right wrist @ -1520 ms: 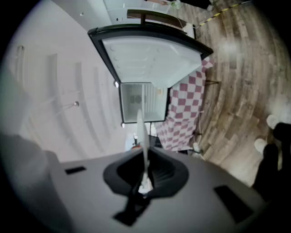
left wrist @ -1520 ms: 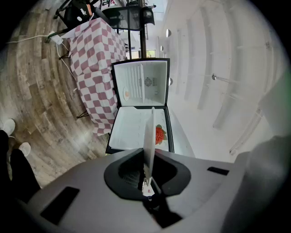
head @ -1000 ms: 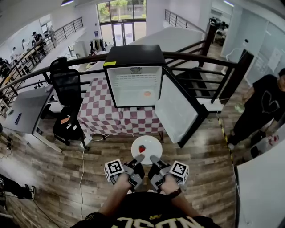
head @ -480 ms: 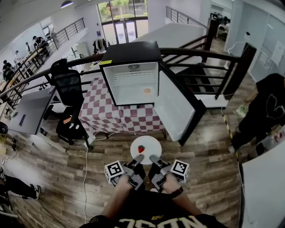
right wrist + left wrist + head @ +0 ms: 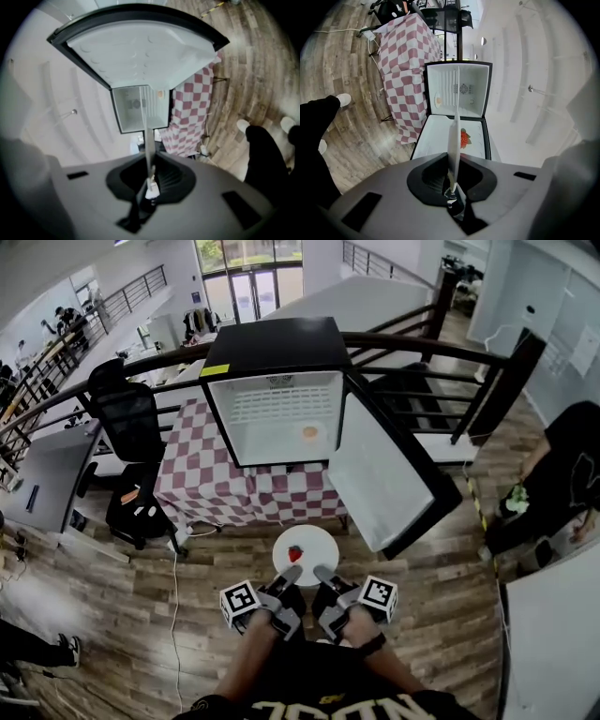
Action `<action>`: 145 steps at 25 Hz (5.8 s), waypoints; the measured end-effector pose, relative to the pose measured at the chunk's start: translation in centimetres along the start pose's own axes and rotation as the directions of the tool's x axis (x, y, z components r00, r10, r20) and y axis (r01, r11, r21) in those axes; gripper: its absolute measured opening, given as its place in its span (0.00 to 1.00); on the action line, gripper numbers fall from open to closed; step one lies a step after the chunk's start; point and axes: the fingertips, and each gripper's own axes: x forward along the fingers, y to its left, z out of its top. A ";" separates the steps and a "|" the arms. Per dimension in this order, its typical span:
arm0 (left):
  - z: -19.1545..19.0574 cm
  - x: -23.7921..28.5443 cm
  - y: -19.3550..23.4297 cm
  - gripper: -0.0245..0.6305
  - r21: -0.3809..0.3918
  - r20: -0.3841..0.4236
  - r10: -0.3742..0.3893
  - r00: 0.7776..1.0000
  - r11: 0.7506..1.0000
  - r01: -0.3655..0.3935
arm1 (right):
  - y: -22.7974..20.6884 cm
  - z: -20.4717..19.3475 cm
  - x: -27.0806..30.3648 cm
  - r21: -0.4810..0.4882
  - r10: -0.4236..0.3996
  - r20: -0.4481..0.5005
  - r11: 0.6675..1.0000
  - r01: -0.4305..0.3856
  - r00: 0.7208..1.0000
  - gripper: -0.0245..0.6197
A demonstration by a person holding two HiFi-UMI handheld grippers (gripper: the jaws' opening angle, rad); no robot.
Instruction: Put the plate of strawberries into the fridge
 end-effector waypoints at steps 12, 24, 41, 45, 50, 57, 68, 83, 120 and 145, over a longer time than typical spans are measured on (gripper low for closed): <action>12.7 5.8 -5.0 0.10 0.039 -0.015 -0.020 1.000 0.999 0.021 | 5.4 4.0 13.1 -0.041 0.019 0.028 0.999 -0.018 0.999 0.10; 21.9 10.0 -6.8 0.10 0.015 -0.059 -0.013 0.998 1.000 0.014 | 8.0 6.7 22.5 -0.017 0.044 0.088 0.999 -0.042 0.995 0.10; 27.8 15.5 -8.7 0.10 -0.021 -0.105 -0.033 0.994 0.999 0.031 | 10.6 11.2 29.0 -0.088 0.047 0.134 0.995 -0.036 0.990 0.10; 29.0 17.4 -9.4 0.10 -0.009 -0.097 -0.030 0.995 1.000 0.030 | 11.5 13.0 30.2 -0.104 0.053 0.132 0.994 -0.039 0.990 0.10; 30.4 19.7 -10.4 0.10 0.007 -0.077 -0.036 0.996 0.999 0.037 | 13.1 15.2 31.9 -0.127 0.065 0.107 0.991 -0.051 0.992 0.10; 32.2 22.3 -11.2 0.10 0.001 -0.056 -0.036 0.998 0.999 0.036 | 13.9 17.5 34.1 -0.121 0.060 0.090 0.991 -0.049 0.994 0.10; 34.1 24.7 -9.2 0.10 -0.025 -0.020 0.017 1.000 1.000 -0.017 | 12.8 19.8 36.3 -0.090 0.007 0.073 0.996 -0.001 0.997 0.10; 35.9 27.0 -8.5 0.10 -0.041 0.009 0.040 0.999 0.998 -0.040 | 12.0 22.2 38.0 -0.096 -0.028 0.082 0.995 0.036 0.996 0.10; 36.2 25.5 -10.2 0.31 0.669 -0.047 0.114 0.992 0.742 -0.053 | 15.0 23.5 36.9 -0.874 -0.081 0.149 0.455 0.170 0.986 0.41; 35.5 22.4 -9.7 0.31 0.970 0.103 0.210 0.972 0.195 -0.145 | 14.1 21.6 34.6 -0.951 -0.120 0.307 0.006 0.310 0.944 0.41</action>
